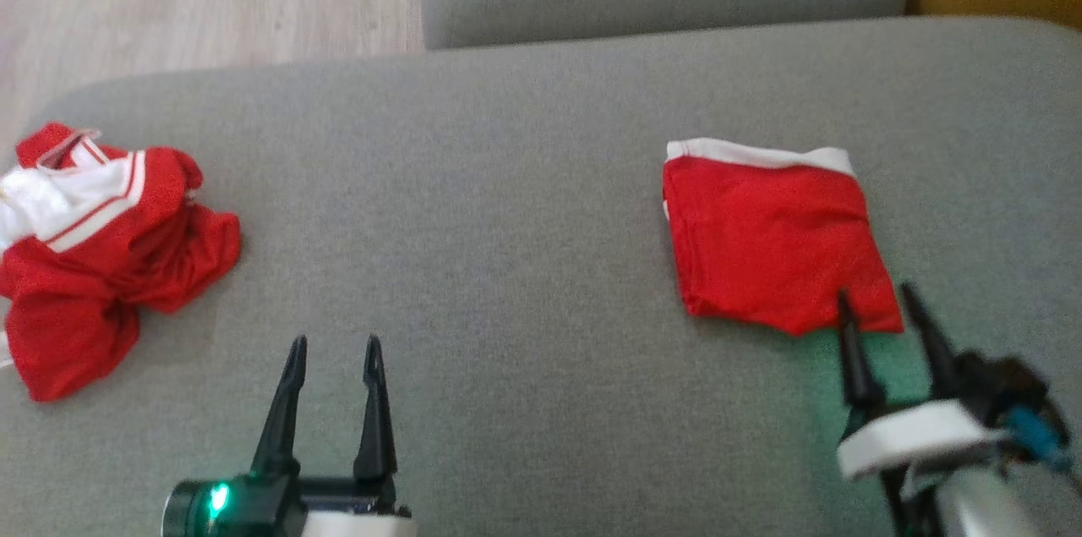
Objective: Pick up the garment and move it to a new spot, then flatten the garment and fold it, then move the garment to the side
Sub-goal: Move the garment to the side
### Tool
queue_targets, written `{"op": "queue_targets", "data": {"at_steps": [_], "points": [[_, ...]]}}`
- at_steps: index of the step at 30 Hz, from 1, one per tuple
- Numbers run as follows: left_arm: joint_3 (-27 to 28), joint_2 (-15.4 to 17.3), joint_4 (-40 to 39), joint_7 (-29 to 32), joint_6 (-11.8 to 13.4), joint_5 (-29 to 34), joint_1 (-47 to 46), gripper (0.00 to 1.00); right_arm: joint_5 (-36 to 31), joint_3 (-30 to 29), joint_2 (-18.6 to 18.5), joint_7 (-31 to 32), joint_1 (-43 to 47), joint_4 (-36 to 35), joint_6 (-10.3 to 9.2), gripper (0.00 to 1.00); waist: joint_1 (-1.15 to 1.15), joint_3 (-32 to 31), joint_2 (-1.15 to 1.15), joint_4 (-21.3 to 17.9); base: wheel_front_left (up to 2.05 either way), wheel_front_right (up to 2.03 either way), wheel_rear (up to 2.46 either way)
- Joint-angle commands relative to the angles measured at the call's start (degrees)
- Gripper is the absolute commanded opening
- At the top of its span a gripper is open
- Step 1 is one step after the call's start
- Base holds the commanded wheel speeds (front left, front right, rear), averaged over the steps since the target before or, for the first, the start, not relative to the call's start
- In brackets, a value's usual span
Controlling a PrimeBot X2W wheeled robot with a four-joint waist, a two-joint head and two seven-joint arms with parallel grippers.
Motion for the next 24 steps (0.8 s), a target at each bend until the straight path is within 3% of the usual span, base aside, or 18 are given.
{"op": "queue_targets", "data": {"at_steps": [1,9,16,17,18,19,24], "points": [[1.26,-0.17,-2.04,-0.29,0.15,0.67,-3.02,1.00,-0.27,0.29,-1.31,-0.22,-3.43,-0.76,-0.04,1.00,0.00,1.37,0.00,-0.16,0.00,0.00,0.00],[-0.03,-0.17,-1.93,-0.29,-0.01,0.91,-6.68,1.00,-0.52,-3.84,-4.33,5.26,-16.73,11.72,-0.04,1.00,0.00,7.25,0.00,0.06,0.00,0.00,0.00],[-0.98,-0.17,-1.66,-0.29,0.26,0.58,-8.94,1.00,4.62,0.02,-8.34,14.20,-22.27,19.99,-0.04,1.00,0.00,10.37,0.00,0.60,0.00,0.00,0.00],[-1.10,-0.17,-1.63,-0.29,0.34,0.55,-9.17,1.00,5.81,0.98,-8.58,15.22,-22.71,20.94,-0.04,0.94,0.00,10.67,0.00,0.60,0.00,0.00,0.00],[-1.32,-0.17,-1.55,-0.29,0.49,0.47,-9.62,1.00,8.87,3.28,-8.91,16.85,-23.34,22.05,-0.04,0.16,0.00,11.19,0.00,0.55,0.00,0.00,0.00],[-1.38,-0.17,-1.54,-0.29,0.56,0.44,-9.83,1.00,10.29,4.38,-9.32,17.06,-23.62,22.07,-0.04,0.00,0.00,11.46,0.00,0.47,0.00,0.00,0.00],[-1.01,-0.17,-1.91,-0.29,0.82,0.37,-10.69,1.00,13.60,6.57,-13.15,15.46,-25.45,20.86,-0.04,0.00,0.00,13.61,0.00,-1.28,0.00,0.00,0.00]]}}
